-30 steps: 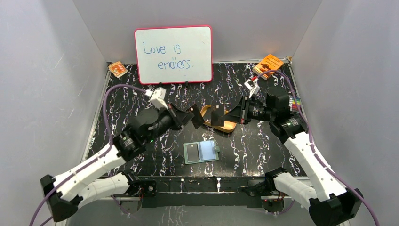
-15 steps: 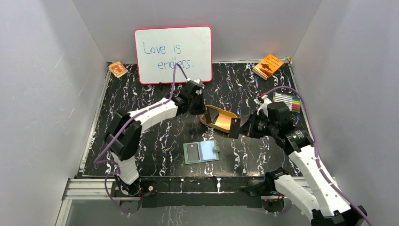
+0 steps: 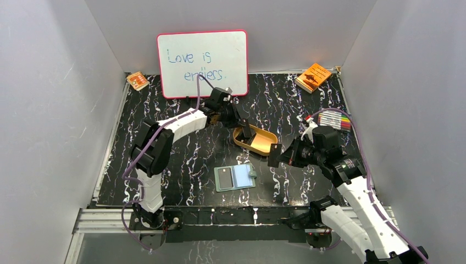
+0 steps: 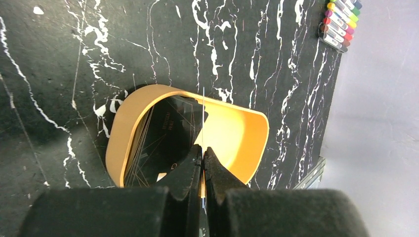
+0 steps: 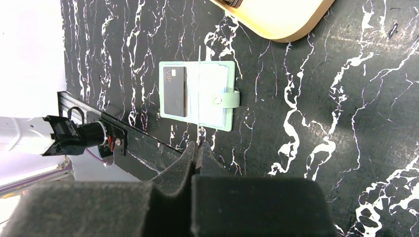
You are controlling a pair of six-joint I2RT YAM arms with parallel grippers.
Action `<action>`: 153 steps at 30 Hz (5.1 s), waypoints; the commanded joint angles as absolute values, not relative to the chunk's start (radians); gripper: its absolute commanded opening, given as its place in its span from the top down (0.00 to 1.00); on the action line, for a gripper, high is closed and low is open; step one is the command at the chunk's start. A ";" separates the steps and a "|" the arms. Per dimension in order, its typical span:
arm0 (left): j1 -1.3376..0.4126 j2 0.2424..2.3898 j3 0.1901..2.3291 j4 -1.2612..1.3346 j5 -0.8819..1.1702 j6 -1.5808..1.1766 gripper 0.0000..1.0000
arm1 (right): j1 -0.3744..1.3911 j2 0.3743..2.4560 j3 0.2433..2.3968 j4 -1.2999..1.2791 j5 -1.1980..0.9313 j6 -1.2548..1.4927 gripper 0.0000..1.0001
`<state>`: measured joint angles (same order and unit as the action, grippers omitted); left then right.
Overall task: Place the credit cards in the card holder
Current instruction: Place the credit card in the storage box, then turn over the card slot in the card holder.
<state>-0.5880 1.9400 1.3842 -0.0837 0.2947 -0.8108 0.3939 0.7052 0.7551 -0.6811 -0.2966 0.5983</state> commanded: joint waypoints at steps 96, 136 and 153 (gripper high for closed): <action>-1.037 1.661 1.121 -0.486 -0.252 -0.783 0.31 | 0.583 0.746 0.488 -0.503 -0.464 0.566 1.00; -1.064 1.827 1.152 -0.559 -0.331 -0.776 0.80 | 0.582 0.743 0.499 -0.472 -0.491 0.587 1.00; -1.064 1.735 1.084 -0.495 -0.334 -0.822 0.92 | 0.589 1.182 0.628 -0.317 -0.652 0.476 1.00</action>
